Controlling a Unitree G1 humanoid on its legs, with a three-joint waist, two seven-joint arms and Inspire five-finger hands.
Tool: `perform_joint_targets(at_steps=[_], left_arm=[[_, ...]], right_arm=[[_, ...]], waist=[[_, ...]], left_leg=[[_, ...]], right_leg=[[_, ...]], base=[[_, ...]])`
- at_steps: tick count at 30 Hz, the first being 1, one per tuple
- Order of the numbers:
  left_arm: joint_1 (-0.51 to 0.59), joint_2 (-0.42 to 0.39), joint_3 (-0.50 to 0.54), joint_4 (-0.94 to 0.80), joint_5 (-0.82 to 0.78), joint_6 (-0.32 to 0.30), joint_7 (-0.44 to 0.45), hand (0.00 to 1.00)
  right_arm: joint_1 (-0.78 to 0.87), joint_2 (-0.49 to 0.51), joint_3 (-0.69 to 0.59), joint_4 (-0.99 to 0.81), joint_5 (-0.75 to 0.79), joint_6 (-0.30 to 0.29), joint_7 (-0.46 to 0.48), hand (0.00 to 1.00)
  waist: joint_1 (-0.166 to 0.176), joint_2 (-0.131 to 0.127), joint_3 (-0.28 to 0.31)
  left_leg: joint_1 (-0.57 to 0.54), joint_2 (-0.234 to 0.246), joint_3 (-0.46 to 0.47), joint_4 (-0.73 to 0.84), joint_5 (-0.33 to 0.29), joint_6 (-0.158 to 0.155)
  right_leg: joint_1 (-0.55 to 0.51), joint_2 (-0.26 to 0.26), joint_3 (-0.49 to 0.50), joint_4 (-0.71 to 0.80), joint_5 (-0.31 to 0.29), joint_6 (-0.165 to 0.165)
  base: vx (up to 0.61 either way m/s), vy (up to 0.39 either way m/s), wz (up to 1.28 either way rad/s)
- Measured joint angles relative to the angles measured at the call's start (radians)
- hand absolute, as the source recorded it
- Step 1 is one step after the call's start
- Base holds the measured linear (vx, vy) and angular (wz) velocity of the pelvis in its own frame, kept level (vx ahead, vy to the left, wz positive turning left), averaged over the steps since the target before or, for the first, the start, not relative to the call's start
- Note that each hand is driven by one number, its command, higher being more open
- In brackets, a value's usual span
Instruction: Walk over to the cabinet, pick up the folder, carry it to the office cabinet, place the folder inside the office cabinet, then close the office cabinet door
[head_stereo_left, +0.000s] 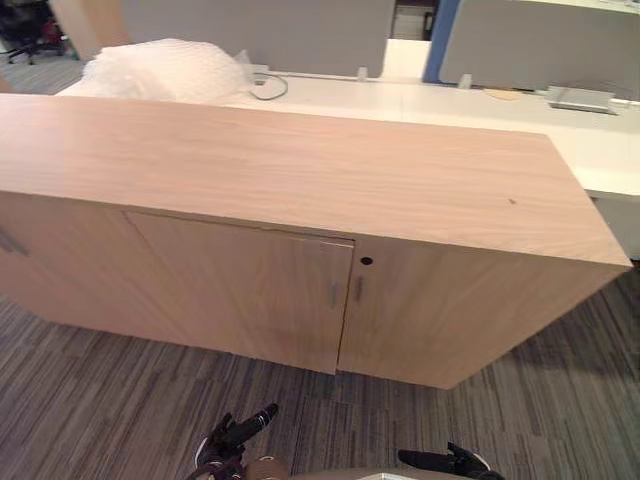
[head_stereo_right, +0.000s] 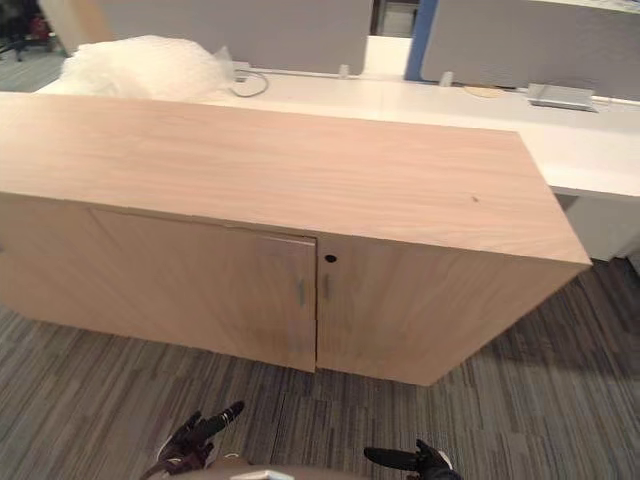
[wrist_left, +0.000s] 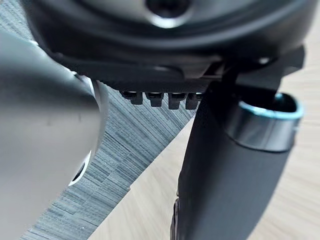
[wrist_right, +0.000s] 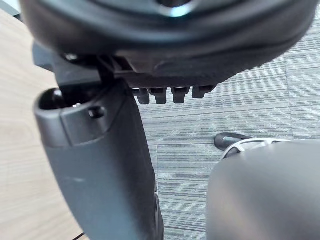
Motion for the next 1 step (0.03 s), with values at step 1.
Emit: perform_joint_targets(at_steps=[1], left_arm=[[0.001, -0.015, 0.003, 0.000, 0.020, 0.003, 0.004, 1.00]], right_arm=[[0.003, -0.005, 0.002, 0.002, 0.002, 0.001, -0.004, 1.00]], waist=[[0.013, 0.004, -0.005]], left_leg=[[0.013, -0.059, -0.100, -0.082, -0.036, -0.045]], right_leg=[[-0.011, -0.012, 0.026, 0.009, 0.001, 0.000]], base=[[-0.02, 0.076, -0.35]])
